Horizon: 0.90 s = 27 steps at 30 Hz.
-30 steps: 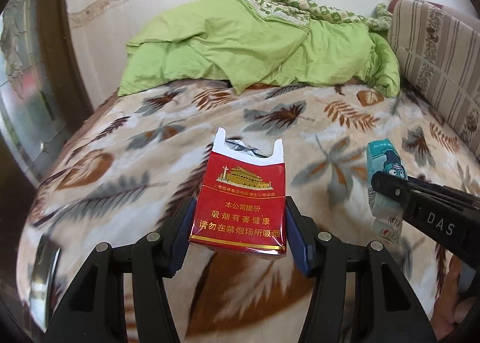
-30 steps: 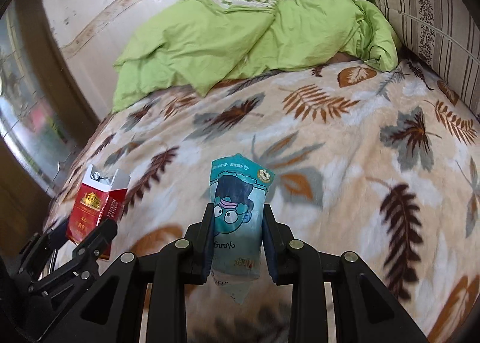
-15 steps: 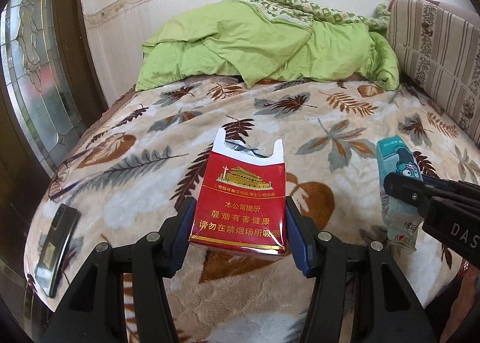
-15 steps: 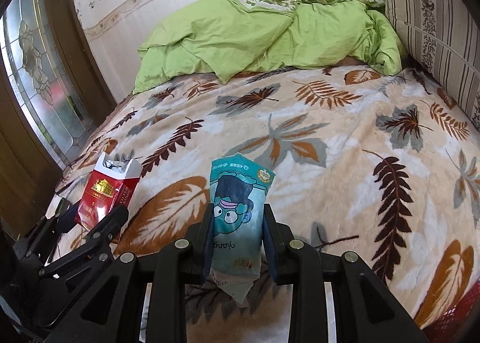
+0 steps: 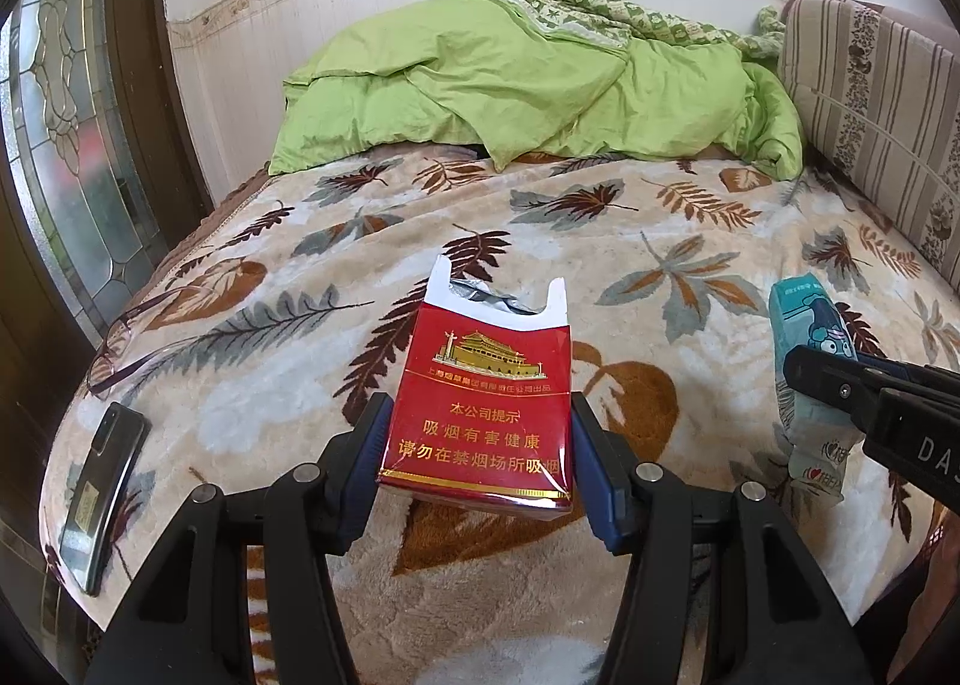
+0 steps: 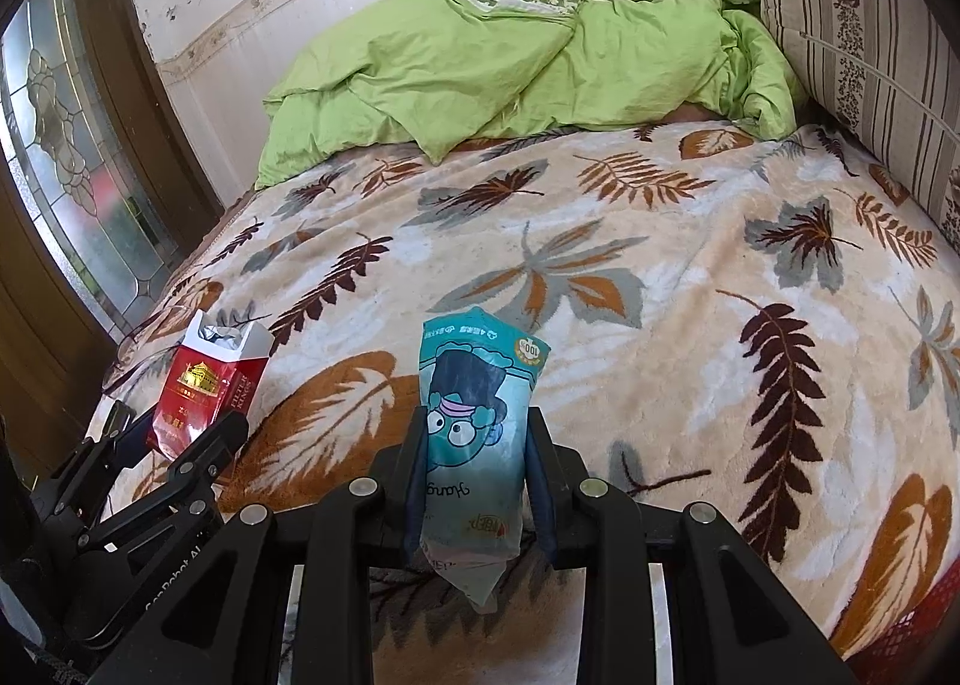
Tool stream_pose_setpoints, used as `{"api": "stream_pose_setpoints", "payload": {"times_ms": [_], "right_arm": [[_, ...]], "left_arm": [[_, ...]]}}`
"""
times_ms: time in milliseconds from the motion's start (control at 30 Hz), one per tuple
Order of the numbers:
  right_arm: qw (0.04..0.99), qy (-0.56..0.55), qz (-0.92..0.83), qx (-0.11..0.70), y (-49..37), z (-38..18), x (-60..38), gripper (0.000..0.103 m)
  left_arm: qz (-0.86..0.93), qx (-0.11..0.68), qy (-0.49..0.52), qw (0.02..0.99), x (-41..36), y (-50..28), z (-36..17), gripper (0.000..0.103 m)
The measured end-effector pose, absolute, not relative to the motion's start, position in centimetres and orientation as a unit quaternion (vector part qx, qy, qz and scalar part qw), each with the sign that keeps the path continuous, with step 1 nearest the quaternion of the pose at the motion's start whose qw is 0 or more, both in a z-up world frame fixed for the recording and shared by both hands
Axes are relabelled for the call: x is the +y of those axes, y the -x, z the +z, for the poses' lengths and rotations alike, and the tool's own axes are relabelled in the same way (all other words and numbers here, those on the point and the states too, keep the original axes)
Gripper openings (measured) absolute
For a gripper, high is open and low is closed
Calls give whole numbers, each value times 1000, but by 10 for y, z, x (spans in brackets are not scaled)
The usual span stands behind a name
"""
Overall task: Collect trash
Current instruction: 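Lift the red cigarette pack and teal tissue pack off the bed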
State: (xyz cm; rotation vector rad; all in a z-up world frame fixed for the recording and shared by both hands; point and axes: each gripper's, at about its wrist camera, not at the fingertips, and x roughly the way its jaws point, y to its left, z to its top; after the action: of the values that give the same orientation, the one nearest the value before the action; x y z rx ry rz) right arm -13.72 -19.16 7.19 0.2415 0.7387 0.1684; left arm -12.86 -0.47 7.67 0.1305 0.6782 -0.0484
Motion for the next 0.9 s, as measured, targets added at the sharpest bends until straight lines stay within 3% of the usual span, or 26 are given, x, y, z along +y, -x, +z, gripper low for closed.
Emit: {"api": "stream_pose_setpoints", "payload": {"times_ms": [900], "right_arm": [[923,-127,75,356,139,73,-201,31]], "left_arm": [[-33,332,-73,940,-14,126,70,56]]}}
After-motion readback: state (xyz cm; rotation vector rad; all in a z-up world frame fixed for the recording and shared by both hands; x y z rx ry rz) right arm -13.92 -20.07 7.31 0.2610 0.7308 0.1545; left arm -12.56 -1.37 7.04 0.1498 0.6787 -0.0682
